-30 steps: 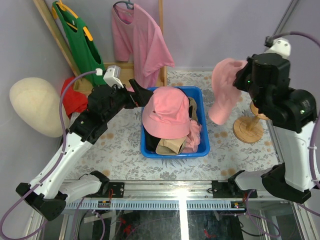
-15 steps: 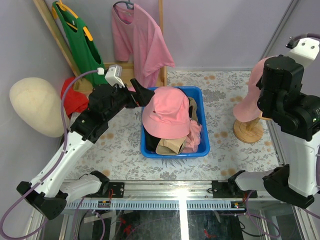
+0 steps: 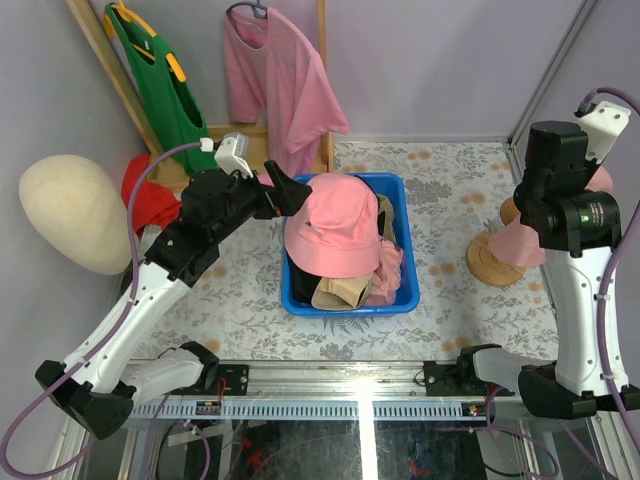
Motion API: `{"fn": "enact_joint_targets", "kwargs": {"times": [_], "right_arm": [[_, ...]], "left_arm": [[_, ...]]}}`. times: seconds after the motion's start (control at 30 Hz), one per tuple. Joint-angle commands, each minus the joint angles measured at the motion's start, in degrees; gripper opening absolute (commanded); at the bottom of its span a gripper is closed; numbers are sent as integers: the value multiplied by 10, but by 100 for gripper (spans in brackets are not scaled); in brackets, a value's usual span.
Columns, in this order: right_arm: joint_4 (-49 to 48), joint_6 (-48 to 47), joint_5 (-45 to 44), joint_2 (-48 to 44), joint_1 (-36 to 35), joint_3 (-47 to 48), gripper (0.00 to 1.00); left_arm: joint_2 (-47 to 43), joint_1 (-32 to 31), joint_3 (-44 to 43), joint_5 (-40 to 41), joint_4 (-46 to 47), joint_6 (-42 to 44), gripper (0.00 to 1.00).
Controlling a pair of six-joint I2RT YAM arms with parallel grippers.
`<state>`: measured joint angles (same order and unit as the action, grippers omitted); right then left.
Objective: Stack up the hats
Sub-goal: Place the hat on the hat stand.
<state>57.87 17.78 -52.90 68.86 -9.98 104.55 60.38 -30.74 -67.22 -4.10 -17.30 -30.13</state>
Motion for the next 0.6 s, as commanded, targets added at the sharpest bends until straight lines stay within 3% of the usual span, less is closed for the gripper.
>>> {"fn": "enact_joint_targets", "kwargs": {"times": [0.0,0.17,0.57], "right_arm": [[-76,-10,80,-26,61,-61,0],[-115,-9,127,-34,100,-117,0],[-137,7,253,16,187,-110,0]], "left_arm": [[-11,-2,4,-11,27,12,99],[-16,-2,4,-7,24,17,99],[-25,-2,19,12,38,15,99]]}}
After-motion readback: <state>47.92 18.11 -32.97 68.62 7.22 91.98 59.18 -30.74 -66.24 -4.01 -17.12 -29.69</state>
